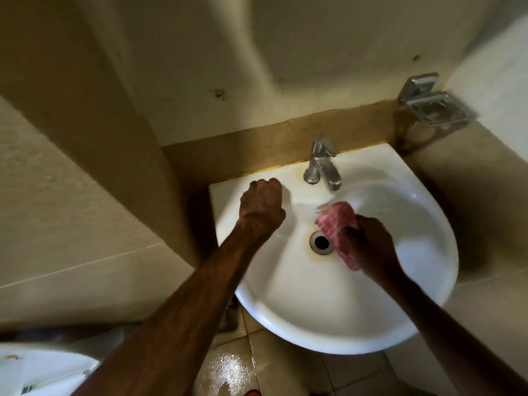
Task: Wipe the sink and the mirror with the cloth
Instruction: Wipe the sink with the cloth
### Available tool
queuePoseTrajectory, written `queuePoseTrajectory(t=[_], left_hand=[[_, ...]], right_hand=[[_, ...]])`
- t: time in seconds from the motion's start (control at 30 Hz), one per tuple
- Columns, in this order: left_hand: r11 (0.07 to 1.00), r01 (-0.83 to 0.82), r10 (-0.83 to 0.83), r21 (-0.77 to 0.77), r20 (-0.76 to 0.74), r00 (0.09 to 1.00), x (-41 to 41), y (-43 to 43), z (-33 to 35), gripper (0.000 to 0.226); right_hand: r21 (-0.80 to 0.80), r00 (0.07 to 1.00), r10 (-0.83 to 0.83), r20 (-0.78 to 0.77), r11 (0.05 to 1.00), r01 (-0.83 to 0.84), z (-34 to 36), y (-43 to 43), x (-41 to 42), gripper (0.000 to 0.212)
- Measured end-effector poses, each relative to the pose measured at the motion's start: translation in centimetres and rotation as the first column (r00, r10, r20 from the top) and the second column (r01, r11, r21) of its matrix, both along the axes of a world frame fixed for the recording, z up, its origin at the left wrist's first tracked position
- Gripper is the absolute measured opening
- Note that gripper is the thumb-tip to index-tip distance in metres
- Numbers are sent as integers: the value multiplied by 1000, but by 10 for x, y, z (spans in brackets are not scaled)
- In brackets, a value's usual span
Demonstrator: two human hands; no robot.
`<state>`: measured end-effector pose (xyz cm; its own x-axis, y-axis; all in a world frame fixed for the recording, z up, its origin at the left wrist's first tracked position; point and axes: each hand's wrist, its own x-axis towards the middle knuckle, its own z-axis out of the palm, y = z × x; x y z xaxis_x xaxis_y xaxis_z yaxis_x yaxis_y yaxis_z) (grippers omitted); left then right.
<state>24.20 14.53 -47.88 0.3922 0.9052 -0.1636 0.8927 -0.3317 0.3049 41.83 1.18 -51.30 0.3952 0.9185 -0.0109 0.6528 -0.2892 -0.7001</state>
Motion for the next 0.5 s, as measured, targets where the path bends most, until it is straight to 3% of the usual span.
queuePoseTrajectory(t=[0.07,0.1,0.17,0.2,0.27,0.33,0.5], left_hand=[[998,54,-53,-21,45,998,20,4,-7,43],[996,84,-82,-22,65,995,26,6,-11,50],[991,132,-130,-19,72,989,37,12,-21,55],[990,142,-141,-10,65,988,39,14,-24,54],[990,140,-141,29,54,989,40,17,-29,53],[990,127,-131,67,51,990,40,19,-29,50],[989,137,-137,63,-6,991,43,17,-26,61]], right_hand=[[28,974,-81,-212,996,89,10,10,22,48],[44,957,-106,-270,991,123,17,21,31,42],[92,936,-156,-315,977,194,26,55,53,19],[104,925,-190,-328,966,235,28,76,62,18],[83,911,-265,-317,949,305,29,112,71,39],[59,949,-219,-227,970,238,28,139,72,35],[-144,983,119,-137,980,-139,23,148,80,34]])
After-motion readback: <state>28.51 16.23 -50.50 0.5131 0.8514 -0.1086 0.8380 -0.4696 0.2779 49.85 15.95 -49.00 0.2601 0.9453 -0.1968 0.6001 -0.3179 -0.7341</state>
